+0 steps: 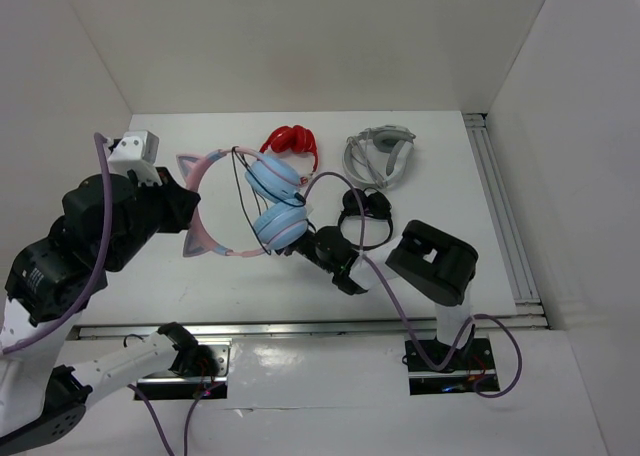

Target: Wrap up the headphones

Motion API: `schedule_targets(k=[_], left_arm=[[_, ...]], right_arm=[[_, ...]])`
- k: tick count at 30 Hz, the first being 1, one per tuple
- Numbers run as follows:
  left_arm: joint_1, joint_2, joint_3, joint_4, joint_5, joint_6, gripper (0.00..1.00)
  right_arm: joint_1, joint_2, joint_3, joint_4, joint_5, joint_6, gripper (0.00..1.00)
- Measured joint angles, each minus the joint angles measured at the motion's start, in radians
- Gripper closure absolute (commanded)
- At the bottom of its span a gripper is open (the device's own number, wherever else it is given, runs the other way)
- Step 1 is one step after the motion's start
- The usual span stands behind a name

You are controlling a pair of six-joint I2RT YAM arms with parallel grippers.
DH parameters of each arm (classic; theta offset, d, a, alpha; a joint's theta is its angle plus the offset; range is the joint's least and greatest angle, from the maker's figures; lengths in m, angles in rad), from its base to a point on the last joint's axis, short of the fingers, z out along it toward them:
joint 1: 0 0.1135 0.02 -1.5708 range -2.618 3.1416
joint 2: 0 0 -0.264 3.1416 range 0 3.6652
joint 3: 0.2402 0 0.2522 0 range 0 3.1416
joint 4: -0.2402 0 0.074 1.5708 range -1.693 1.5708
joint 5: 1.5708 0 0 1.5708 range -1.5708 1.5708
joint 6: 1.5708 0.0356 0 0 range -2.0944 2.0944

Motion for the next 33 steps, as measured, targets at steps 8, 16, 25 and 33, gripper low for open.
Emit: schedule_targets(k=[8, 16, 25, 33], left_arm=[[0.0, 0.011, 0.0, -0.003, 0.002, -0.01, 1.0], [0.0, 0.014, 0.0, -0.003, 0.002, -0.022, 1.0], [0.0, 0.014, 0.0, -0.004, 0.002, -0.022, 1.0], [0.0, 0.01, -0.003, -0.021, -0.074, -0.04, 1.0]], right_arm=[[0.0, 0.053, 0.0, 0.016, -0.104, 0.056, 0.49], [0.0, 0.078, 0.0, 0.042, -0.145, 0.091, 0.8], [0.0, 0.081, -0.004, 0.05, -0.151, 0.094, 1.0], [0.022, 0.066, -0.098, 0.072, -0.101, 0.101, 1.0]])
